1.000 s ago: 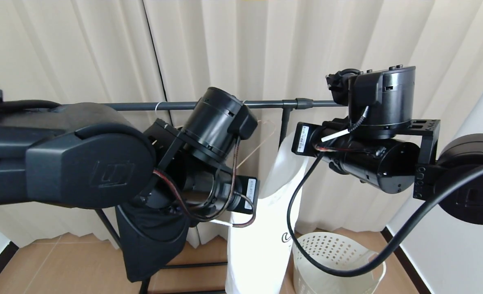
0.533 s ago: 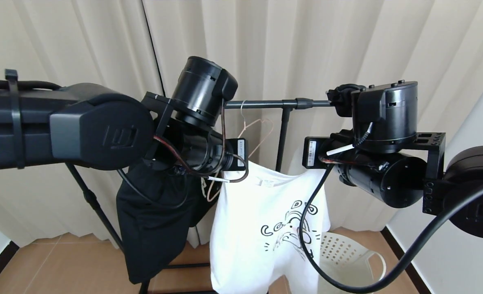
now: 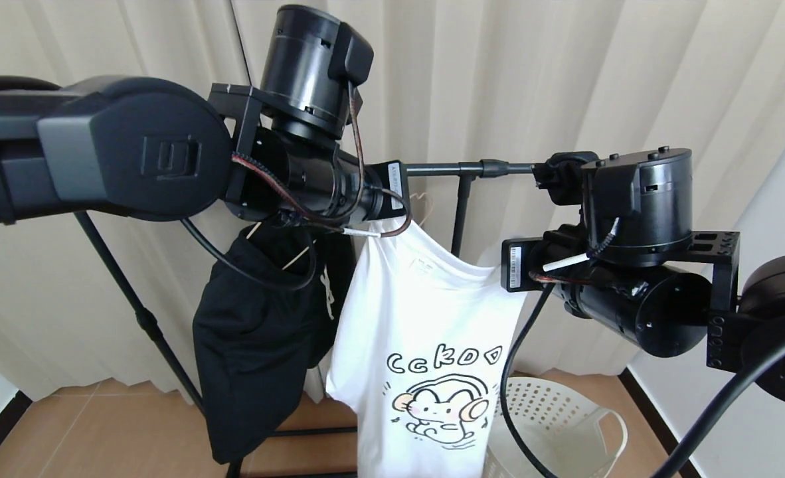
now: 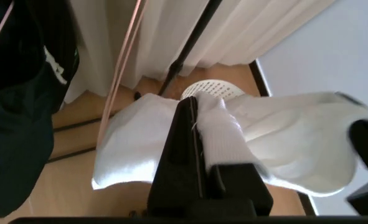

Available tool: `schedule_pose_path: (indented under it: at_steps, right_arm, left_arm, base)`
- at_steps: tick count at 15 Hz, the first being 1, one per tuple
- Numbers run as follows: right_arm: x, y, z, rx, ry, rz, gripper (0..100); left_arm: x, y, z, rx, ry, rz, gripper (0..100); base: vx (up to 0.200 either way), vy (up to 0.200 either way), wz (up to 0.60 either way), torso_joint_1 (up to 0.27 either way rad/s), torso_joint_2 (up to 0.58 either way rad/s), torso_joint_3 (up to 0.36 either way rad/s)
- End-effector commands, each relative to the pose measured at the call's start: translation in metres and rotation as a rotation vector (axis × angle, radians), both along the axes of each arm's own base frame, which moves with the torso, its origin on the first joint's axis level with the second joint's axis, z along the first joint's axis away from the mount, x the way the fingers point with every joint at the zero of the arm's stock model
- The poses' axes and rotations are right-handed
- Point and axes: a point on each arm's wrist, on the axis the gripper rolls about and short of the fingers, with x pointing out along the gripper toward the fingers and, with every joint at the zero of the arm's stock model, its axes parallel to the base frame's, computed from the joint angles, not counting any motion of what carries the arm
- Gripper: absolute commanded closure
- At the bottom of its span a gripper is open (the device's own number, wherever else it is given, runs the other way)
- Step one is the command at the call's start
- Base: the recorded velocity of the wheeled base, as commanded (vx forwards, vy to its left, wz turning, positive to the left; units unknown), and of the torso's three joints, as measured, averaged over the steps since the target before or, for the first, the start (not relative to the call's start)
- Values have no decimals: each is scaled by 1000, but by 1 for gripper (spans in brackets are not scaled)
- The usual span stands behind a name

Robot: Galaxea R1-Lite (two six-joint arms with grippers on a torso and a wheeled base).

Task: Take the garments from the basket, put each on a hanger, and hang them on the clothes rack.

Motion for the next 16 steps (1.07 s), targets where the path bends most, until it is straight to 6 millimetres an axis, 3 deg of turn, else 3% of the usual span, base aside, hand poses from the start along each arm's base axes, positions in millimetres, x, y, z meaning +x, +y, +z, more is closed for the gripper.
schedule_pose_path:
  at_steps: [1, 4, 9, 13, 16]
  right_arm:
    - [-3, -2, -1, -13, 2, 5, 0]
    - [-20, -17, -7, -127, 24, 90, 0]
    - [-56, -40, -25, -242, 88, 432, 0]
    - [-62, -42, -39, -258, 46, 575, 0]
    - [-59, -37, -44, -228, -1, 590, 0]
  left_arm:
    - [1, -1, 11, -27, -34, 1, 100]
    - [2, 0, 15, -37, -44, 5, 100]
    - [4, -2, 26, -52, -85, 35, 100]
    - [4, -5, 28, -15, -119, 33, 100]
    - [0, -13, 27, 0, -128, 12, 100]
  base:
    - [0, 0, 0, 0, 0, 0]
    - [0, 0, 0, 0, 0, 0]
    - [0, 0, 0, 0, 0, 0]
    - [0, 0, 0, 0, 0, 0]
    - [0, 0, 0, 0, 0, 0]
